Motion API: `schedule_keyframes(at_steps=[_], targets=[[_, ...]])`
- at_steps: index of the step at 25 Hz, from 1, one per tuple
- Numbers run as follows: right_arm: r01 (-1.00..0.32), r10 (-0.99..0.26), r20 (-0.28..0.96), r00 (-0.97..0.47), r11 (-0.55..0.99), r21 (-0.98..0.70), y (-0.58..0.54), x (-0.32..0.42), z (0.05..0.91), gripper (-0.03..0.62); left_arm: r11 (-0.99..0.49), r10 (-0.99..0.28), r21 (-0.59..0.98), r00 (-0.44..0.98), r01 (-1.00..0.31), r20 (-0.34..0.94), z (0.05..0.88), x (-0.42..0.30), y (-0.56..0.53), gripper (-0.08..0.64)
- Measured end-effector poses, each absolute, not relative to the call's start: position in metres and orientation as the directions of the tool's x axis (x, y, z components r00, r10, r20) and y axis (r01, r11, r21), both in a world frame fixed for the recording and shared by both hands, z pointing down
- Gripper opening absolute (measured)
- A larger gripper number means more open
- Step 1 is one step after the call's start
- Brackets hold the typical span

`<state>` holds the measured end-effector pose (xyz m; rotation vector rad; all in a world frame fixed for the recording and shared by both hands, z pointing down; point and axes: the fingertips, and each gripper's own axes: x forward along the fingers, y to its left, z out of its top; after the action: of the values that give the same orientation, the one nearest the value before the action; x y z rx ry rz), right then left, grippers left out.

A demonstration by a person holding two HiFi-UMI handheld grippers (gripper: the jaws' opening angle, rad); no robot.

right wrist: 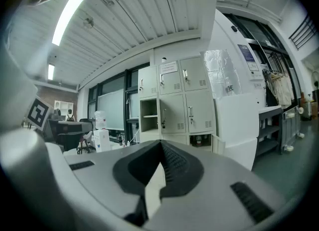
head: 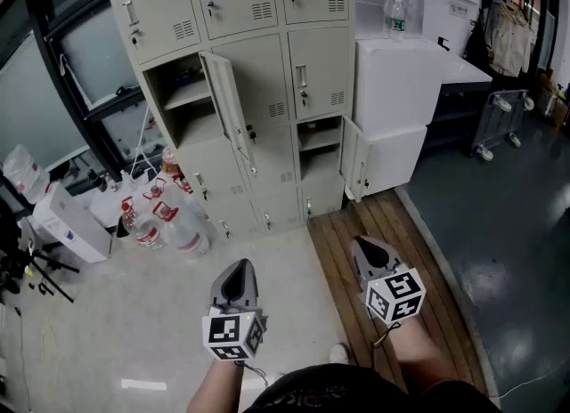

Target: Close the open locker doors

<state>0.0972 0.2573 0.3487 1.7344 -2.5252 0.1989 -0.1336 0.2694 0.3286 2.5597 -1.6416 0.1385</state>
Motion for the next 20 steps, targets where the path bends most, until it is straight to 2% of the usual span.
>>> schedule_keyframes(at_steps=[14,20], targets=[[-0.915,-0.908,0.115,-0.404,0.397,-0.074,0.246,0.109,0.346,0.000,-0.393,-0.915,0.030,0.394,-0.919,0.092,0.323,-0.116,0.261,0.003],[-0.900,-0.892,0.124,-0.434,0.436,-0.011,0.236,0.114,0.348,0.000,-0.383,-0.916,0.036,0.385,-0.923,0.113,0.331,-0.104,0.256,0.003]])
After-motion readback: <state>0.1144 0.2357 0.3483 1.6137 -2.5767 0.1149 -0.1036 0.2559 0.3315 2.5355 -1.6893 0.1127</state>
